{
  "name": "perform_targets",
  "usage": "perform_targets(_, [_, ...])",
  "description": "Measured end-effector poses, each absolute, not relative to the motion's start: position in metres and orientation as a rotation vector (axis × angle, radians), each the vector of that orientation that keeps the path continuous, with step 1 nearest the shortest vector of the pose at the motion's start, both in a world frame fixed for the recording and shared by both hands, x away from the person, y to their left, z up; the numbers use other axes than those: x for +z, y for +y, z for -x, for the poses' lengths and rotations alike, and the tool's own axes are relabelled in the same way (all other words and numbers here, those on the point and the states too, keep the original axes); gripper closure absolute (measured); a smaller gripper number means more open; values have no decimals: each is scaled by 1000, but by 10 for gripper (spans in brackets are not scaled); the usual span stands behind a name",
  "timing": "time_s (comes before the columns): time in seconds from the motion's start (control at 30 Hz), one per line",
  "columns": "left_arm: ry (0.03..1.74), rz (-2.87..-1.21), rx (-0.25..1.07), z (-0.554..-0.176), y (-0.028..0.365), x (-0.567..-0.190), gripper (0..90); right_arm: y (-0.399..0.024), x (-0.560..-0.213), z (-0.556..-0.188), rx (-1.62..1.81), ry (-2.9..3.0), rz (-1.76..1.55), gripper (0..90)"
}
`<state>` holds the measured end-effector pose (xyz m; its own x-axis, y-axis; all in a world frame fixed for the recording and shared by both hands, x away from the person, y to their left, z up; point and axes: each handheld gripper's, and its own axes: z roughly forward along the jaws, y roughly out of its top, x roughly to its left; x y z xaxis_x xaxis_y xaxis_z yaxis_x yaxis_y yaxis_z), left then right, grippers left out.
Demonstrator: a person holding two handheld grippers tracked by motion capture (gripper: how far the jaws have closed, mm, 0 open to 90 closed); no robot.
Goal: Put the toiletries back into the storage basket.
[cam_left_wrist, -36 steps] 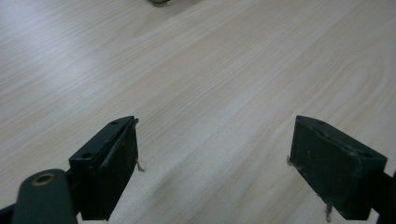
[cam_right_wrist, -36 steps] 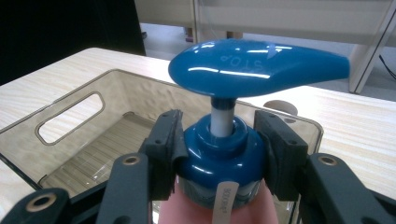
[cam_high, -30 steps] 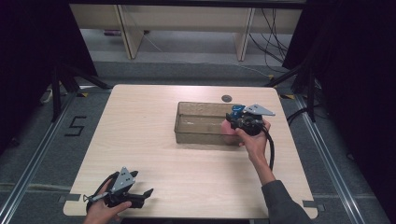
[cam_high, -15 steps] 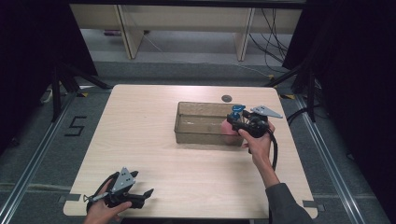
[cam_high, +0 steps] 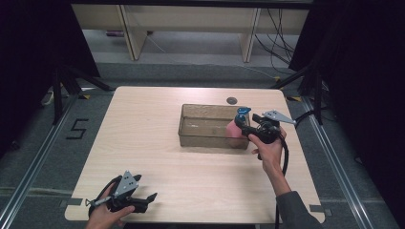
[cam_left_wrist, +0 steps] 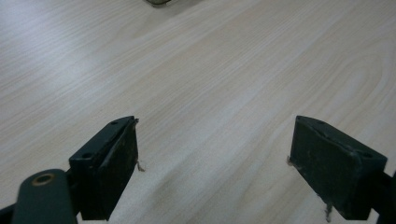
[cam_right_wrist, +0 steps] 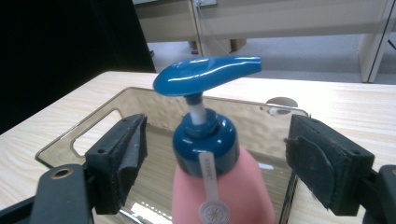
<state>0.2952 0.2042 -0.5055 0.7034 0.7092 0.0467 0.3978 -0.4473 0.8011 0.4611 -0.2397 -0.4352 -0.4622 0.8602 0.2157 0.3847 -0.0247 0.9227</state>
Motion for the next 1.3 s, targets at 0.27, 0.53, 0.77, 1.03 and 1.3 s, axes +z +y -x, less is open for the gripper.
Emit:
perform_targets(0.27, [855, -2064, 480, -295, 203, -506, 149, -242, -435, -455, 1476, 1838, -1303, 211])
perform_targets(0.53, [853, -2066, 481, -295, 203, -506, 150, -245, -435, -451, 1484, 1839, -1307, 212])
perform_targets(0.77, [845, -2089, 484, -295, 204, -506, 149, -245, -434, -448, 1471, 1839, -1300, 210])
perform_targets(1.03, [854, -2066, 477, -295, 203, -506, 149, -244, -435, -446, 1479, 1845, -1290, 209])
perform_targets(1.3, [838, -2108, 492, -295, 205, -505, 150, -240, -435, -440, 1504, 1830, -1326, 213])
